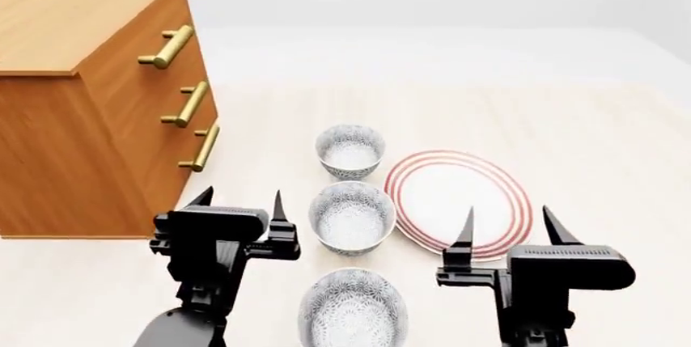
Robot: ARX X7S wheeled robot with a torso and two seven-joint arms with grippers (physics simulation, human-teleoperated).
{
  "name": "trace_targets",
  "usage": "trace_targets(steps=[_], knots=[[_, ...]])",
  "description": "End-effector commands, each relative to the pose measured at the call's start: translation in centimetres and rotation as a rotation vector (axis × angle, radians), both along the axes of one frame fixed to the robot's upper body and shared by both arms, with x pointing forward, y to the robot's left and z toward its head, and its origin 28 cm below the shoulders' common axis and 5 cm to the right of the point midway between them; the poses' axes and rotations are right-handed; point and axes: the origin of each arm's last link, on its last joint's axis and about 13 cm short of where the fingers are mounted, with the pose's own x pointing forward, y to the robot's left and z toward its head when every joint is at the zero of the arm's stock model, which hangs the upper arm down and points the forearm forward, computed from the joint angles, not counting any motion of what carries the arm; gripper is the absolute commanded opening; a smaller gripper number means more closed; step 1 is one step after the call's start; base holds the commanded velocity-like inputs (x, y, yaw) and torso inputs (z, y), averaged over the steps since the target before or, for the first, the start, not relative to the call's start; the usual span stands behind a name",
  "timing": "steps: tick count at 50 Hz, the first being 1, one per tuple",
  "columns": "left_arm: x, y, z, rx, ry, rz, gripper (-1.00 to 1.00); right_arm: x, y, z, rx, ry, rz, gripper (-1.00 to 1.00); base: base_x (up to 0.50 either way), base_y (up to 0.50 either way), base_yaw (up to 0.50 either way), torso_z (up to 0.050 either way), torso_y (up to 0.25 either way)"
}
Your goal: Stack the bowl in the middle on the bowl at the back.
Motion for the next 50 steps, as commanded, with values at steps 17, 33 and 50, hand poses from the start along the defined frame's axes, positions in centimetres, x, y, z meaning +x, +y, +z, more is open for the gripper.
trace_targets(steps=[17, 33, 50], knots=[[6.8, -1.6, 7.0, 0.222, 0.241, -0.189, 1.00, -0.3, -0.1, -0.9, -0.007, 0.044, -0.003, 1.00, 0.00, 0.00, 0.00, 0.000, 0.000], [12.0, -4.2, 7.2, 0.121, 0.630, -0.150, 1.00, -0.7, -0.2, -1.9, 0.010, 0.056, -0.001, 1.00, 0.00, 0.00, 0.00, 0.000, 0.000], [13.0, -5.4, 5.0, 0.148, 0.738, -0.097, 1.00, -0.8, -0.5, -2.4, 0.011, 0.067, -0.007, 1.00, 0.00, 0.00, 0.00, 0.000, 0.000]])
